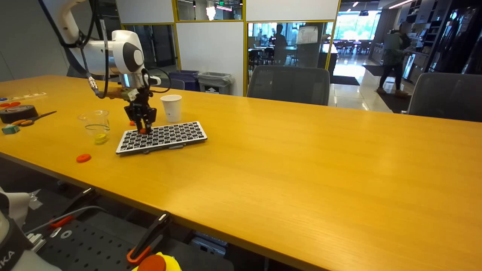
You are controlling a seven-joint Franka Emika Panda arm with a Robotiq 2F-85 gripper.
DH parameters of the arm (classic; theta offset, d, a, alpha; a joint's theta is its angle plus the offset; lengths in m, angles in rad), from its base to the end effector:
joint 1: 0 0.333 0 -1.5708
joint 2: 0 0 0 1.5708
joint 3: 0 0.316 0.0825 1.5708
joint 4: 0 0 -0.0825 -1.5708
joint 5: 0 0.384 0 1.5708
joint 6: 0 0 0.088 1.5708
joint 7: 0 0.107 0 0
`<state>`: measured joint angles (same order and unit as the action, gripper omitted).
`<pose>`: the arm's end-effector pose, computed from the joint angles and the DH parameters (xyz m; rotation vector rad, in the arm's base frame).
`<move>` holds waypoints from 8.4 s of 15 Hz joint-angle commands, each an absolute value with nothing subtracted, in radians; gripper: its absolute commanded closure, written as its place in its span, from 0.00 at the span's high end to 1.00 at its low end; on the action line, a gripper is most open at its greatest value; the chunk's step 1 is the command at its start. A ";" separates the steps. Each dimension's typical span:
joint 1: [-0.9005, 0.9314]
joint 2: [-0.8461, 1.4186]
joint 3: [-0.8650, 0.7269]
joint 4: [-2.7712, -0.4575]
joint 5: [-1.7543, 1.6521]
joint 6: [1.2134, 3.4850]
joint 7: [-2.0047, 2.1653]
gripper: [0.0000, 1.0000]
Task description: Put the yellow rings in the clear cup and the orange rings in the white cups
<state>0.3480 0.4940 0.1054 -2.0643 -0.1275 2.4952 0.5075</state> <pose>0.5249 0.2566 0.1862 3.0927 0.0602 -0.0631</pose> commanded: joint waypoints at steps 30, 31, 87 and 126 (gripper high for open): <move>0.276 0.722 0.089 -1.325 -0.048 1.992 0.317 0.23; 0.275 0.734 0.089 -1.307 -0.045 1.982 0.314 0.23; 0.481 0.768 0.104 -1.593 -0.076 2.331 0.447 1.00; 0.407 0.617 0.032 -1.468 -0.152 2.093 0.468 0.23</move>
<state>0.4250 0.5882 0.0349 -1.5287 -0.1396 2.1445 0.4584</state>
